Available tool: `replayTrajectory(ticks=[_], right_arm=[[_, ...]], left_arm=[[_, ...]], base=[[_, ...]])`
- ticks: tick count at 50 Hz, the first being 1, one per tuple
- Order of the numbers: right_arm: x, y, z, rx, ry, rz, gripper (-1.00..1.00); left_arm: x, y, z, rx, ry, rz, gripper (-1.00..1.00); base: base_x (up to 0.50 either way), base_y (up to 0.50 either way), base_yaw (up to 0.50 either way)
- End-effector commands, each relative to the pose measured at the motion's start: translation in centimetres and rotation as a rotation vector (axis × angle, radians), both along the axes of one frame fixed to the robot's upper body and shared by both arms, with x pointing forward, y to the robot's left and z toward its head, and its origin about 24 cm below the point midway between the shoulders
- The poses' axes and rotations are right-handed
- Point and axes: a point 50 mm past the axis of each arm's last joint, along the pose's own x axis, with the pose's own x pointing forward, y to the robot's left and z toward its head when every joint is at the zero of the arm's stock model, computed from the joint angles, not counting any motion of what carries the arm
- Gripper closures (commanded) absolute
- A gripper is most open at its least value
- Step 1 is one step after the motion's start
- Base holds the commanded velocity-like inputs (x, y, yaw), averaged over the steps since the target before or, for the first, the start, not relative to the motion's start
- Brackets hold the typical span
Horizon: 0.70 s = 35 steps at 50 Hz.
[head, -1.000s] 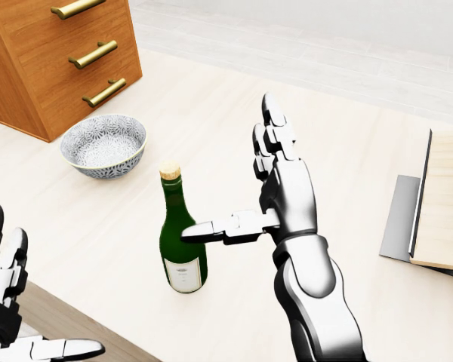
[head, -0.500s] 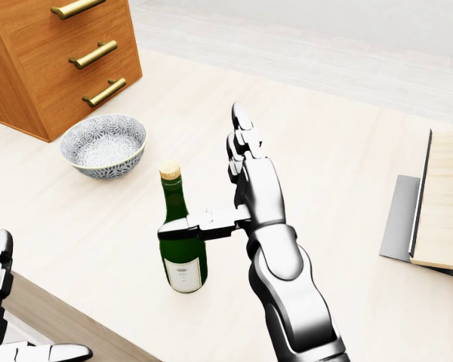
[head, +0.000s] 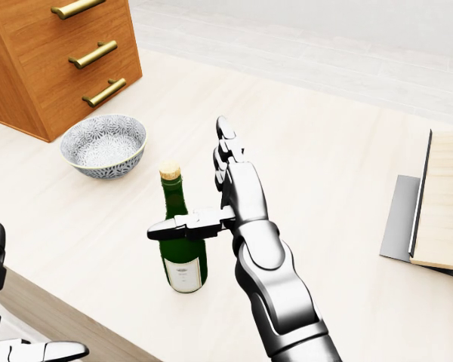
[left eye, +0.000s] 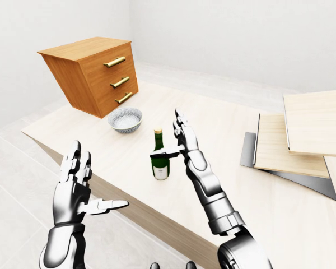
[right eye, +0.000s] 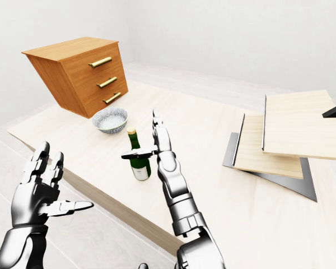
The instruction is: Put the wine bottle on the wine rack.
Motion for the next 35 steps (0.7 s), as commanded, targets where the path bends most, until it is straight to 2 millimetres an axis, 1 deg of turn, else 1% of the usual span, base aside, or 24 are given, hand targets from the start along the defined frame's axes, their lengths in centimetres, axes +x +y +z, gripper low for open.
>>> replayTrajectory(ticks=[1,12,26,35], right_arm=[[0.6,0.8,-0.5,-0.010,0.043,0.020,-1.00],[0.9,1.5,-0.6,-0.026,0.061,0.040,-1.00],[1.1,2.2,-0.1,-0.035,0.052,0.058,-1.00],[1.1,2.7,-0.5,-0.047,0.071,0.071,-1.00]], left_arm=[[0.0,-0.1,0.2,0.002,-0.007,-0.002,-1.00],[0.0,-0.1,-0.1,-0.003,0.005,-0.002,-1.00],[-0.1,-0.3,-0.6,-0.010,0.028,-0.009,-1.00],[-0.2,-0.2,-0.3,-0.006,0.013,-0.008,-1.00]], base=[[0.00,0.00,0.00],[0.00,0.00,0.00],[0.00,0.00,0.00],[0.00,0.00,0.00]])
